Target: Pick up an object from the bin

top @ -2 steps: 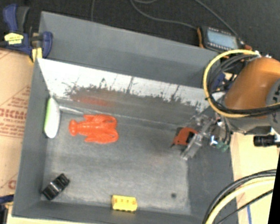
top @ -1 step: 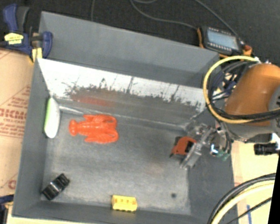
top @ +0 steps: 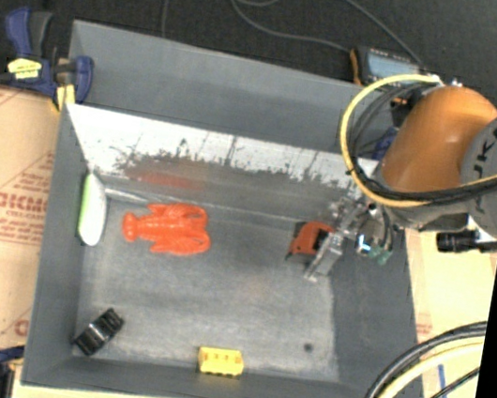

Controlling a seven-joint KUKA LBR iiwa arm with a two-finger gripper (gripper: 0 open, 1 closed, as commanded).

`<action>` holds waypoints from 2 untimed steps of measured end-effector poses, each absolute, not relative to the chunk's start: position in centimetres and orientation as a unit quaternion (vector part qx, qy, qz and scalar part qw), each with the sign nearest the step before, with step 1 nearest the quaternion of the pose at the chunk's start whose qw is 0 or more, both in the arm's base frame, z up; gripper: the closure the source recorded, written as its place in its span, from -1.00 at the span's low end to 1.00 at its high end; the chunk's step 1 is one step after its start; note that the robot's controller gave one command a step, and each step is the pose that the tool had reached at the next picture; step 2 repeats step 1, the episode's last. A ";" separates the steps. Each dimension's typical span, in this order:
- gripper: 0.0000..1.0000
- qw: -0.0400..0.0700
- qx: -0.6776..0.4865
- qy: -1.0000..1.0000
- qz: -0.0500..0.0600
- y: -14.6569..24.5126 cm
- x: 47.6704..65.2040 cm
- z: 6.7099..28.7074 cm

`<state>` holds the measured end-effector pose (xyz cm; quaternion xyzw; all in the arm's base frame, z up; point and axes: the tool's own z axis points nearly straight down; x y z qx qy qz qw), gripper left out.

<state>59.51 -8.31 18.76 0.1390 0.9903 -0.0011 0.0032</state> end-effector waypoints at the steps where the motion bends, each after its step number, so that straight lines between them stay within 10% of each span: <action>1: 1.00 -0.004 0.136 0.991 0.001 -8.8 58.5 22.8; 2: 1.00 -0.004 0.136 0.991 0.001 -8.8 58.5 22.8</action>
Offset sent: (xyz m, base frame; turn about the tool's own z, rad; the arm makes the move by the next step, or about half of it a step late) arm 0.0002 0.0185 0.1136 0.0361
